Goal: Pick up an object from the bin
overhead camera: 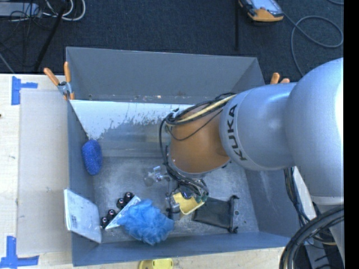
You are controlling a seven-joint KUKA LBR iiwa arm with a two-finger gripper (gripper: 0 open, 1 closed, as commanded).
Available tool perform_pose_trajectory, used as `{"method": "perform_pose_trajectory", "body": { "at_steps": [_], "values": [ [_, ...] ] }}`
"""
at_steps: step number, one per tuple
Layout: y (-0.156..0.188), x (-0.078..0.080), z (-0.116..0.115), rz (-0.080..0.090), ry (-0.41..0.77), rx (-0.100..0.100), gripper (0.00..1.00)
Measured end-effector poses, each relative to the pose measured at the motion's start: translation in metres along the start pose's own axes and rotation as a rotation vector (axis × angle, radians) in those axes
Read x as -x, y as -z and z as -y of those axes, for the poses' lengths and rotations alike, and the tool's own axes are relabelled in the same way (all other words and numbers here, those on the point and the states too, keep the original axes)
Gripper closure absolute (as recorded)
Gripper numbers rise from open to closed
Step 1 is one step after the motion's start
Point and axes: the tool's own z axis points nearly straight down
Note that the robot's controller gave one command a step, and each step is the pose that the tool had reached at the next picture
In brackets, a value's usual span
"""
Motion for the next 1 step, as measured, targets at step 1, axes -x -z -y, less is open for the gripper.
{"method": "perform_pose_trajectory", "body": {
  "at_steps": [1],
  "values": [
    [0.0036, -0.01, -0.0105, 0.002, 0.198, 0.001, 0.0]
  ]
}}
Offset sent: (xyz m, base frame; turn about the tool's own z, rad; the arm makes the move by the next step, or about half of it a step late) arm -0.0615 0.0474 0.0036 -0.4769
